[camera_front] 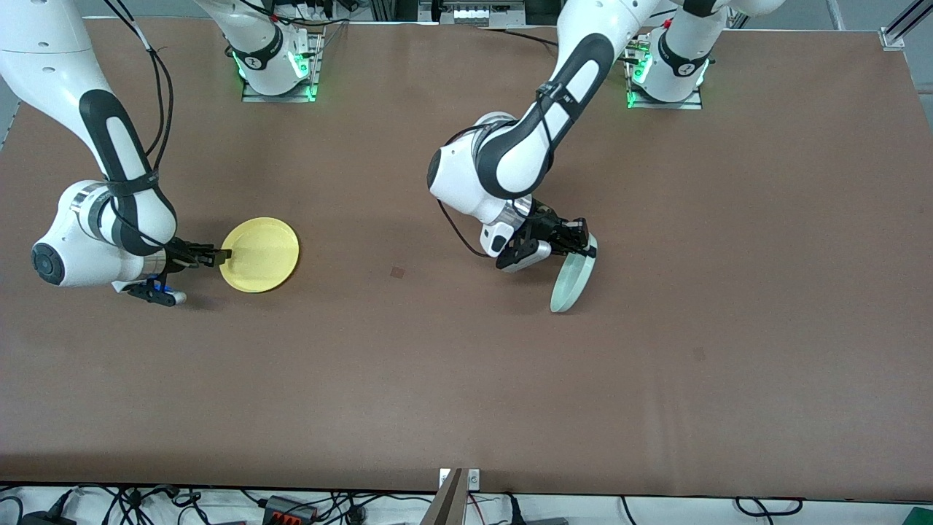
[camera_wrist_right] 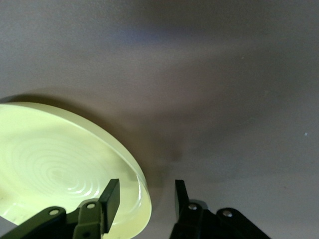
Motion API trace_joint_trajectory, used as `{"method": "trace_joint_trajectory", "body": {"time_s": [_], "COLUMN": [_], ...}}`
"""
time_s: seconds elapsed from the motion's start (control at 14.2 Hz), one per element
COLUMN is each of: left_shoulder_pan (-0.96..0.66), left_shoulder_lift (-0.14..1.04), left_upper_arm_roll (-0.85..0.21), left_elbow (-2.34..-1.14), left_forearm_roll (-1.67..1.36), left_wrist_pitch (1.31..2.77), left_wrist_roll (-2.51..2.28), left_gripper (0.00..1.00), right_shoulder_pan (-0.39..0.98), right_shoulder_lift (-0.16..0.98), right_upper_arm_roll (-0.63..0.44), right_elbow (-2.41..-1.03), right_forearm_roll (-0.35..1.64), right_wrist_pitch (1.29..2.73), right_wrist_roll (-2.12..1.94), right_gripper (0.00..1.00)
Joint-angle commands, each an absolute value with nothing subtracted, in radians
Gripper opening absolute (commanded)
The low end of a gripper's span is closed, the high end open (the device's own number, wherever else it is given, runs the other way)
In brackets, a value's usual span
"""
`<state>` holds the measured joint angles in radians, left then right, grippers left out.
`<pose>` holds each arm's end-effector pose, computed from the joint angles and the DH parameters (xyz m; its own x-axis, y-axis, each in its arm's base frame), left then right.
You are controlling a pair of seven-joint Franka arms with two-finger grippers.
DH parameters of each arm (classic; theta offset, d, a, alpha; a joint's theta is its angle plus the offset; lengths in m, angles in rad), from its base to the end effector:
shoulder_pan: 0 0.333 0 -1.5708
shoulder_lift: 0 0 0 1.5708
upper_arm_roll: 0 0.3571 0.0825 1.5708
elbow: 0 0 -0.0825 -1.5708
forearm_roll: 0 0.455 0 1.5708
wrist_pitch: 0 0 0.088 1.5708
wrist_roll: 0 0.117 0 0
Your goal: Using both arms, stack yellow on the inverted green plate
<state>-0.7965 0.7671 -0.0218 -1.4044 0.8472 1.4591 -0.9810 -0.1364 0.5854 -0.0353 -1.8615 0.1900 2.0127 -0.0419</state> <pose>0.5789 -0.4756 0.2315 0.9747 -0.1574 0.1586 0.0565 -0.5129 -0.8566 0.6449 -0.0986 0.1459 0.8864 -0.1968 -0.4191 -0.2686 -0.9558 -0.1194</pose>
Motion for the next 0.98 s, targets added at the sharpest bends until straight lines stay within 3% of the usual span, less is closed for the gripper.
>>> {"method": "trace_joint_trajectory", "body": {"time_s": [0.0, 0.21, 0.56, 0.7, 0.77, 0.91], "left_shoulder_pan": [-0.807, -0.810, -0.813, -0.827, -0.827, -0.827], "left_shoulder_lift": [0.795, 0.818, 0.819, 0.819, 0.821, 0.816], "left_upper_arm_roll": [-0.014, -0.018, -0.021, -0.029, -0.031, -0.034], "left_elbow": [-1.365, -1.365, -1.365, -1.364, -1.364, -1.364], "left_forearm_roll": [0.864, 0.854, 0.807, 0.795, 0.787, 0.758], "left_wrist_pitch": [1.447, 1.474, 1.552, 1.559, 1.560, 1.604], "left_wrist_roll": [-1.035, -1.101, -1.126, -1.127, -1.127, -1.127], "left_gripper": [0.02, 0.03, 0.04, 0.26, 0.29, 0.72], "right_shoulder_pan": [-0.133, -0.127, -0.127, -0.124, -0.123, -0.120], "right_shoulder_lift": [0.597, 0.598, 0.604, 0.603, 0.600, 0.600], "right_upper_arm_roll": [-0.032, -0.032, -0.032, -0.031, -0.031, -0.032], "right_elbow": [-1.848, -1.848, -1.848, -1.847, -1.841, -1.804], "right_forearm_roll": [0.206, 0.206, 0.207, 0.207, 0.206, 0.207], "right_wrist_pitch": [1.999, 1.997, 1.997, 1.996, 1.996, 1.959], "right_wrist_roll": [-0.037, -0.037, -0.037, -0.037, -0.040, -0.046], "right_gripper": [0.37, 0.24, 0.19, 0.00, 0.00, 0.00]}}
